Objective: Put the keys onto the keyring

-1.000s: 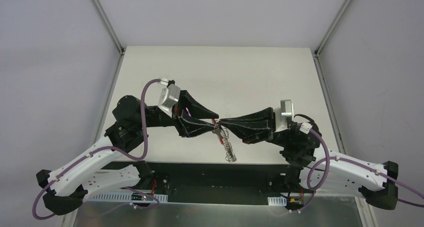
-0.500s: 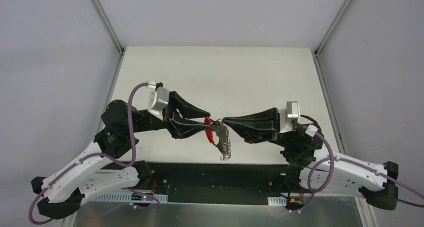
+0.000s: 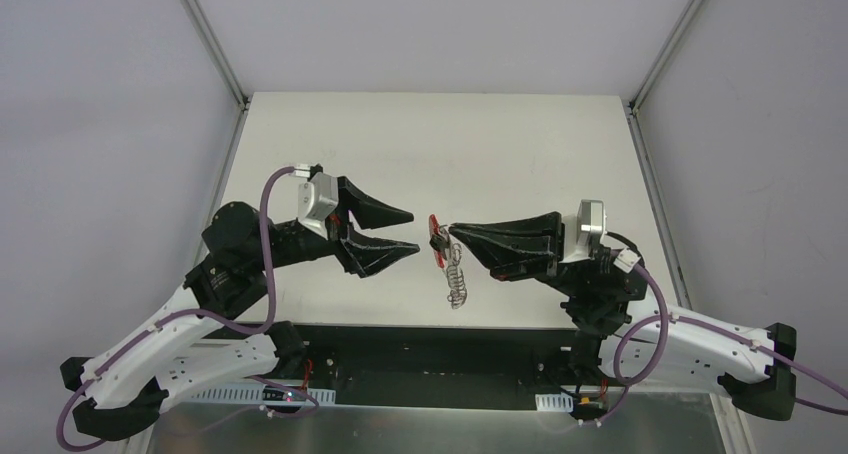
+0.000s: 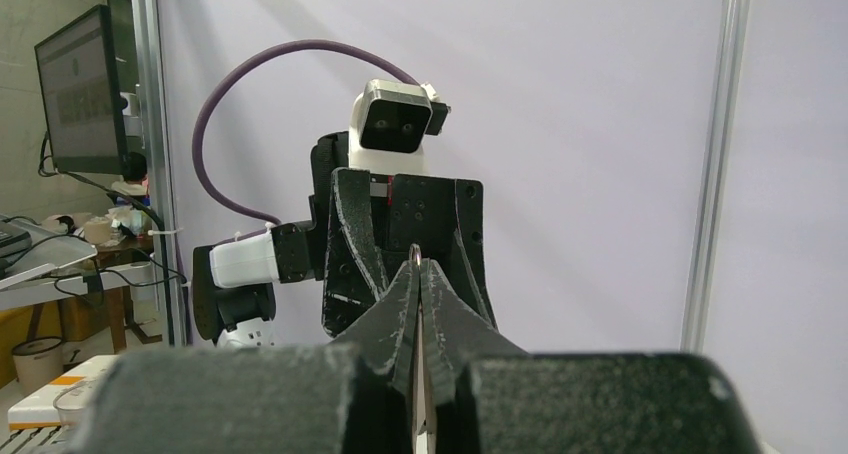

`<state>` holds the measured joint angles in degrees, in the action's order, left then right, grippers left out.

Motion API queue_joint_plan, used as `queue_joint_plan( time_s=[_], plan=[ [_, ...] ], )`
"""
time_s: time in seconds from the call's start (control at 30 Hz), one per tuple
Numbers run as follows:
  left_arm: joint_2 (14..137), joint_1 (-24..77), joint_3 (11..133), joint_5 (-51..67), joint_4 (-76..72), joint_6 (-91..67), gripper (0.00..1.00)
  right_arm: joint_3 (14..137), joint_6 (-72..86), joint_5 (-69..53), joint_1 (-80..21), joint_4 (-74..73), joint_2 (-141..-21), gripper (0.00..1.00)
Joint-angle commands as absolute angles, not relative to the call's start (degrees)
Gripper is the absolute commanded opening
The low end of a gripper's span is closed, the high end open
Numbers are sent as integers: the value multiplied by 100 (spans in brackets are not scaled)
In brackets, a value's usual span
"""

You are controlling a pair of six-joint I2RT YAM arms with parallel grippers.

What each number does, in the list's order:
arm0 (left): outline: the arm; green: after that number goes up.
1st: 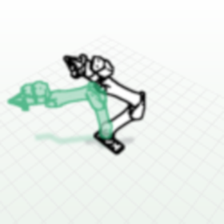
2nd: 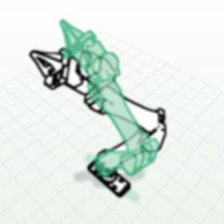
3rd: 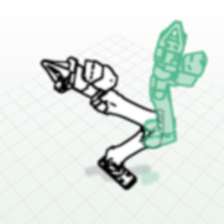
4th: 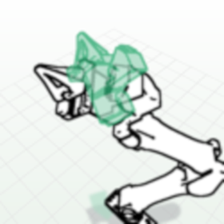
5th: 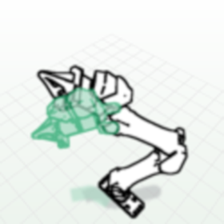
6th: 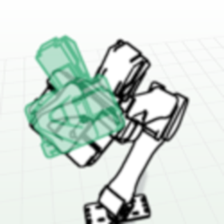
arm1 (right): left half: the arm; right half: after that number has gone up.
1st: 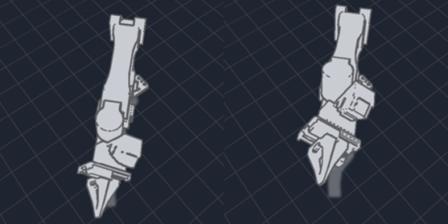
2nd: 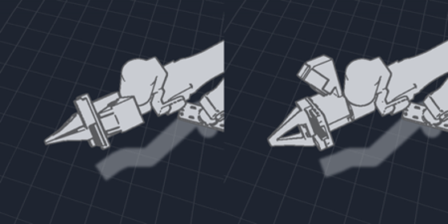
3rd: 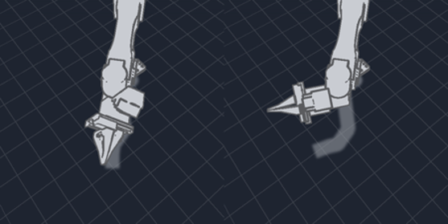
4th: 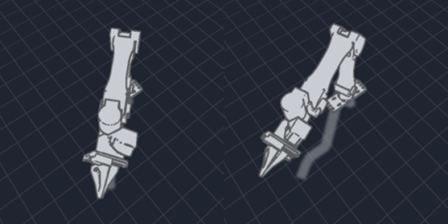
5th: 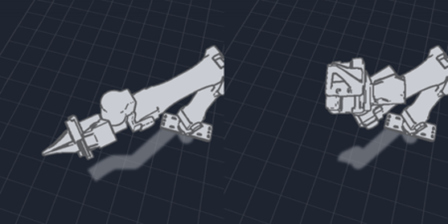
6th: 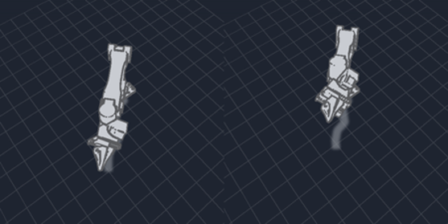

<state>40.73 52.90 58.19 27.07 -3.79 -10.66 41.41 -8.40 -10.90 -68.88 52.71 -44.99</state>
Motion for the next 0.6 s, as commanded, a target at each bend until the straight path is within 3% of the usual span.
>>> queue_joint_plan(
  time_s=[0.0,0.23,0.57],
  plan=[
    [4078,5313,5680,2774,-642,-775,54,4134,-784,-923,-6919,5555,-4363,0],
    [4063,5316,5401,2646,-841,-502,56,4216,-619,-1241,-6924,5241,-4292,0],
    [3872,5309,5227,2574,-924,-463,73,4427,-622,-1413,-6921,4549,-4167,0]
  ],
)
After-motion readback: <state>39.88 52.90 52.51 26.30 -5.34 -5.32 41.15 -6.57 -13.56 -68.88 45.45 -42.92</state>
